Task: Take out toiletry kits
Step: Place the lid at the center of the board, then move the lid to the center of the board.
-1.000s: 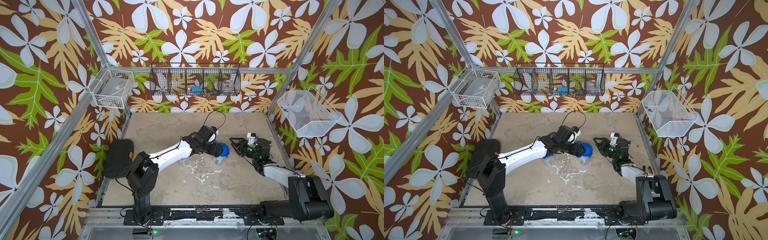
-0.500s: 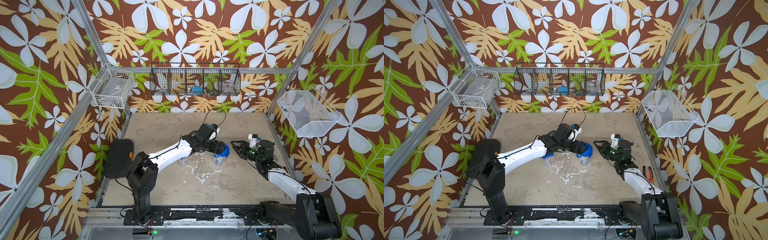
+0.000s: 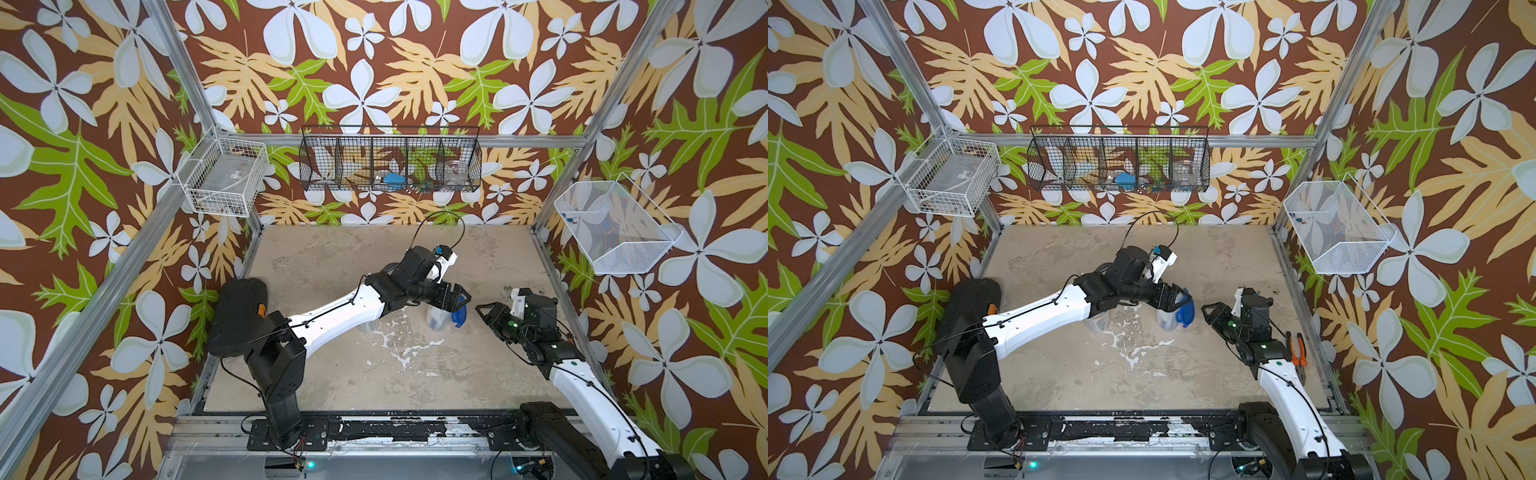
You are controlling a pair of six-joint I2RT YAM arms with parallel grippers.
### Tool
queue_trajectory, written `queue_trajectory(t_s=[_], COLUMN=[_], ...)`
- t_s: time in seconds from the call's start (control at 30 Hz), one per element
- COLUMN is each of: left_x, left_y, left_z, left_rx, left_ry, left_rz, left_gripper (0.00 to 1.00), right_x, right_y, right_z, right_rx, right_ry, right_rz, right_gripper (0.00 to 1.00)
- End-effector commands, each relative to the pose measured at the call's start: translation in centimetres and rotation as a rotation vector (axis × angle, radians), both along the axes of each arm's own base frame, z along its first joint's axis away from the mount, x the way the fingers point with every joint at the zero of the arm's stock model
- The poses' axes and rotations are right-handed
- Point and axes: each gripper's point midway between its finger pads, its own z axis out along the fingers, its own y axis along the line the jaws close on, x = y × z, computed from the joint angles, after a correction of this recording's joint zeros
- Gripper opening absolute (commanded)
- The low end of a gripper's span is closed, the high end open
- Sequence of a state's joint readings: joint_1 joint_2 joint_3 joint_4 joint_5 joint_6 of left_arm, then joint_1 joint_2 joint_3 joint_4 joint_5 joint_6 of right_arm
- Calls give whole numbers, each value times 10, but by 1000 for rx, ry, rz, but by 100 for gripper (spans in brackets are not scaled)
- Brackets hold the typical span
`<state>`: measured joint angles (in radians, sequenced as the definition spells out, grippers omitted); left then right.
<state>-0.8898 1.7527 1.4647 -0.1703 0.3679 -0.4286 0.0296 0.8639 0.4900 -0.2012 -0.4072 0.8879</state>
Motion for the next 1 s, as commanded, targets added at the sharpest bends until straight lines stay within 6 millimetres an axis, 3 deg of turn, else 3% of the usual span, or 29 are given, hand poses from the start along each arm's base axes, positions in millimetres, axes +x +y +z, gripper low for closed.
queue_trajectory(t_s=[0.0,0.1,0.2,0.37,0.43,0.47,0.57,0.7,0.8,0.97], left_x=[-19,-28,-22,21,40,46,57,61,63,67], left_y=[-14,-15,-8,31,52,61,74,78,82,86], left_z=[-2,-5,10,36,37,36,27,8,-5,-25], left_rx=[-20,-21,-38,-16,-36,-36,-17,6,13,6], left_ry=[15,25,-6,-15,16,12,28,68,97,144], left_rz=[-53,-57,2,224,290,310,328,323,334,349], left_gripper=[87,86,86,84,82,82,82,80,80,79], right_x=[-18,-25,-28,-24,-16,-9,14,28,24,-4], right_y=[-25,-42,-50,-40,-40,-41,-43,-56,-53,-46], right_z=[-19,-16,-8,-9,-17,-21,-28,-67,-91,-115], right_rx=[-99,-138,-204,-212,-218,-221,-231,-293,-269,-291], right_ry=[82,82,75,55,74,86,105,234,304,374], right_rz=[-65,-101,-97,-12,7,12,18,15,15,20], right_gripper=[54,53,53,51,48,40,32,32,32,32])
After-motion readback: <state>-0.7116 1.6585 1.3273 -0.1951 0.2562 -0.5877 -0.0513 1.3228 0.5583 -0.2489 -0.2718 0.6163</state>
